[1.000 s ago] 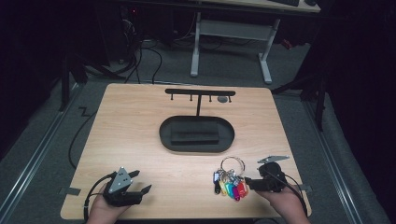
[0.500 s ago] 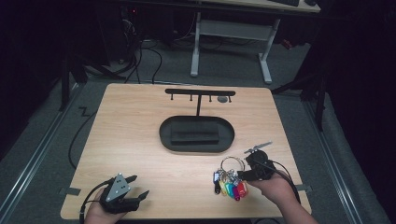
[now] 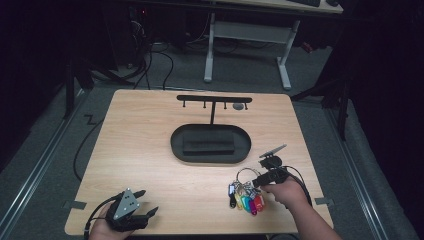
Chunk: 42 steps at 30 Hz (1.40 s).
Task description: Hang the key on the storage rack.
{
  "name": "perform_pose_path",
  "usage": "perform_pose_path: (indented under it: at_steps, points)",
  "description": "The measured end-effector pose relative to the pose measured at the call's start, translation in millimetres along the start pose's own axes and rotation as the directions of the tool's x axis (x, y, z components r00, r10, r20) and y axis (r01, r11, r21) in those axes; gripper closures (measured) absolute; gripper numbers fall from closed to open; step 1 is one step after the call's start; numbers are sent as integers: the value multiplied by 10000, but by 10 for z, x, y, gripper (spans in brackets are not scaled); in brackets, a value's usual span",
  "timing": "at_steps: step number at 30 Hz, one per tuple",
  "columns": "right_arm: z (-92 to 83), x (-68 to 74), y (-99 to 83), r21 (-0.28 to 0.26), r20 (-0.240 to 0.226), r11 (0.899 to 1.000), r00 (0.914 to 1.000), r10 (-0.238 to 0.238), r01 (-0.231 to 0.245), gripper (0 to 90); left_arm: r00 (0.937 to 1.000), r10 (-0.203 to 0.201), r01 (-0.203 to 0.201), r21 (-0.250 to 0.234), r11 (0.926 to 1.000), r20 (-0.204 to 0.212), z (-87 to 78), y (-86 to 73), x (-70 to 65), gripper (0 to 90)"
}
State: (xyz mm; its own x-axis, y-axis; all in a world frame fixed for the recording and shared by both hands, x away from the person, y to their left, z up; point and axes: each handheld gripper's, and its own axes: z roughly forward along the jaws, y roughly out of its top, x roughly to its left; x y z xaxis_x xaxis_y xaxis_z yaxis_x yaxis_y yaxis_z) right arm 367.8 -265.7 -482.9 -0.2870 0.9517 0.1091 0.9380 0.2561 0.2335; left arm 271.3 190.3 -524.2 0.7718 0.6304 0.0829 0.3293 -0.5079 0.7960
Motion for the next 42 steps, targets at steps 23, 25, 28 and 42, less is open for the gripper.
perform_pose_path:
  at_steps: [23,25,28,42]
  points:
    - [-217,155,137,0,450,9940,9930,-1096,1098,872,10000,9,-9,68,10000,3,5,-9,-1,310]
    - [-295,201,146,24,423,9900,9891,-1411,1411,874,10000,23,-23,91,10000,22,5,-8,-3,311]
    - [-434,281,158,64,560,9788,9772,-2046,2046,876,10000,66,-66,96,9999,59,8,-7,-9,312]
    - [-1005,400,201,169,615,9624,9604,-2718,2713,878,9998,108,-107,-14,9999,169,4,-1,-34,312]
